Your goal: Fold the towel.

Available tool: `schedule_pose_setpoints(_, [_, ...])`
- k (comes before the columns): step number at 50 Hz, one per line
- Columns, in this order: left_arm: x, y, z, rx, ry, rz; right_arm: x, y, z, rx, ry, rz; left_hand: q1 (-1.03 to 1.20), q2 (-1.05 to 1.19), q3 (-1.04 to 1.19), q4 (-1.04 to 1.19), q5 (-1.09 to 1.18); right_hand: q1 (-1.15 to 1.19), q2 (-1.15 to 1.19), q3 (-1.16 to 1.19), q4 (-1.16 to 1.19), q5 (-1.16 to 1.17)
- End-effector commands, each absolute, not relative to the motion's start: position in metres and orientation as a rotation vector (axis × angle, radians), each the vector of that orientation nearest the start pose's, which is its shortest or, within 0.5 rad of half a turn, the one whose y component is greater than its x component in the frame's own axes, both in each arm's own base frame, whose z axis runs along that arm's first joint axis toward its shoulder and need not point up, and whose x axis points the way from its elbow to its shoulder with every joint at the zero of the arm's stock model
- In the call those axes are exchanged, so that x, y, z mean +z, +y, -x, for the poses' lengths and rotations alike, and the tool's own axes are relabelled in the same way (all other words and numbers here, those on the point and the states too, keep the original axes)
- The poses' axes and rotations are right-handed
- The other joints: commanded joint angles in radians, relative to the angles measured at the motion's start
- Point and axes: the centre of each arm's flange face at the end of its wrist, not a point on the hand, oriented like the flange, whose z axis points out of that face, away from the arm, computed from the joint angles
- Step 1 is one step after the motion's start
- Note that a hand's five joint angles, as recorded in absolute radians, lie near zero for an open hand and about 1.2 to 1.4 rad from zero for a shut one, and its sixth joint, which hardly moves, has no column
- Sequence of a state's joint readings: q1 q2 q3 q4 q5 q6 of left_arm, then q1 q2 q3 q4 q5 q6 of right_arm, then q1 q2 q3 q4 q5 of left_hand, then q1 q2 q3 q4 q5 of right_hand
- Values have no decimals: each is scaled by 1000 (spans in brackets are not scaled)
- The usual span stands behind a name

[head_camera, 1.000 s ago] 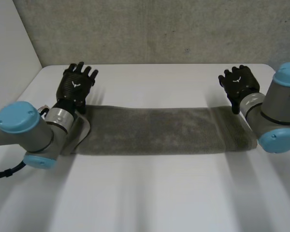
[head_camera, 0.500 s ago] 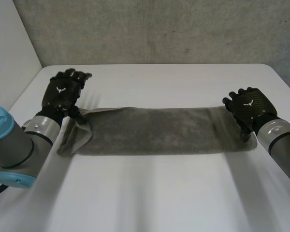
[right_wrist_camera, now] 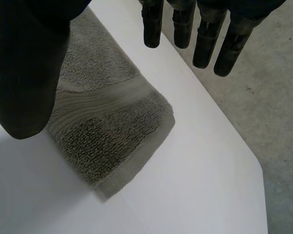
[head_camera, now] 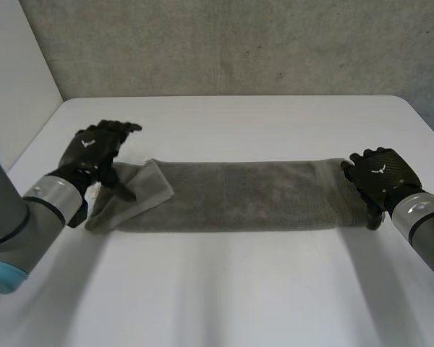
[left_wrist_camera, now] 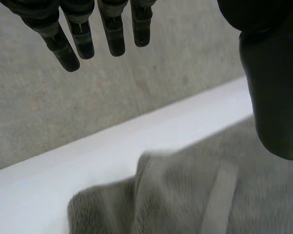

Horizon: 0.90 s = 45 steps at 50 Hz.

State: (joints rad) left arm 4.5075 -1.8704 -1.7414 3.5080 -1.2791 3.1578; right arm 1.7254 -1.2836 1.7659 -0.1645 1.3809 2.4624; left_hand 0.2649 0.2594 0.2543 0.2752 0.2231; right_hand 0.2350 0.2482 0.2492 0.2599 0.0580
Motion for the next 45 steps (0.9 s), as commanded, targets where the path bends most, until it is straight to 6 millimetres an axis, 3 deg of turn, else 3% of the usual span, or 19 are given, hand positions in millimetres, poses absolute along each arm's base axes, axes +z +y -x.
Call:
schedule_pose_setpoints(1, [218,-310,204,-2406,2601,-395,176,-290,-195,-1928,2367,1244,-78,-72,-67,-88,-211,-60,-74,-75,-85,-58])
schedule_pose_setpoints(6, [219,-313,199,-2404,2584,-365,177,-293,-192,-1936,2370,1234,-72,-66,-61,-82,-205,-60,-74,-75,-85,-58])
schedule_pose_setpoints(9, [210,-310,200,-2364,2598,-386,177,-294,-192,-1935,2363,1231,-69,-64,-58,-79,-202,-60,-74,-75,-85,-58])
schedule_pose_setpoints(11, [201,-309,199,-2323,2600,-399,175,-298,-190,-1925,2359,1228,-69,-64,-58,-79,-202,-60,-74,-75,-85,-58])
schedule_pose_setpoints(13, [179,-312,196,-2218,2562,-445,173,-301,-187,-1920,2359,1221,-69,-64,-58,-79,-202,-60,-74,-75,-85,-58])
schedule_pose_setpoints(14, [179,-312,196,-2217,2562,-446,168,-305,-185,-1904,2364,1214,-69,-64,-58,-79,-202,-60,-74,-75,-85,-58])
schedule_pose_setpoints(16, [165,-315,193,-2138,2455,-516,161,-309,-182,-1877,2370,1211,-69,-64,-58,-79,-202,-60,-74,-75,-85,-58])
schedule_pose_setpoints(24, [153,-328,186,-2058,2191,-548,136,-330,-176,-1783,2404,1143,-75,-69,-64,-85,-208,-48,-61,-62,-72,-45])
schedule_pose_setpoints(32, [143,-327,192,-2056,2175,-564,126,-338,-173,-1751,2428,1099,-72,-66,-61,-82,-205,38,24,23,13,40])
schedule_pose_setpoints(36, [139,-325,194,-2045,2190,-576,124,-341,-171,-1750,2435,1088,-72,-66,-61,-82,-205,185,171,170,160,187])
schedule_pose_setpoints(38, [138,-323,196,-2046,2192,-588,121,-343,-170,-1756,2436,1082,-72,-66,-61,-82,-205,541,528,527,516,543])
schedule_pose_setpoints(39, [137,-322,198,-2046,2196,-596,121,-343,-170,-1756,2436,1082,-72,-66,-61,-82,-205,543,530,529,518,545])
schedule_pose_setpoints(41, [137,-321,199,-2047,2197,-597,121,-345,-168,-1757,2440,1074,-75,-69,-64,-85,-208,887,874,873,862,890])
schedule_pose_setpoints(42, [137,-320,199,-2047,2197,-597,121,-345,-168,-1757,2440,1074,-75,-69,-64,-85,-208,889,876,875,864,892])
schedule_pose_setpoints(43, [138,-320,200,-2050,2197,-595,121,-346,-167,-1763,2441,1070,-78,-72,-67,-88,-210,1148,1135,1134,1123,1150])
schedule_pose_setpoints(45, [139,-319,202,-2056,2195,-598,121,-346,-165,-1763,2444,1064,-81,-75,-70,-91,-213,1161,1148,1147,1136,1164])
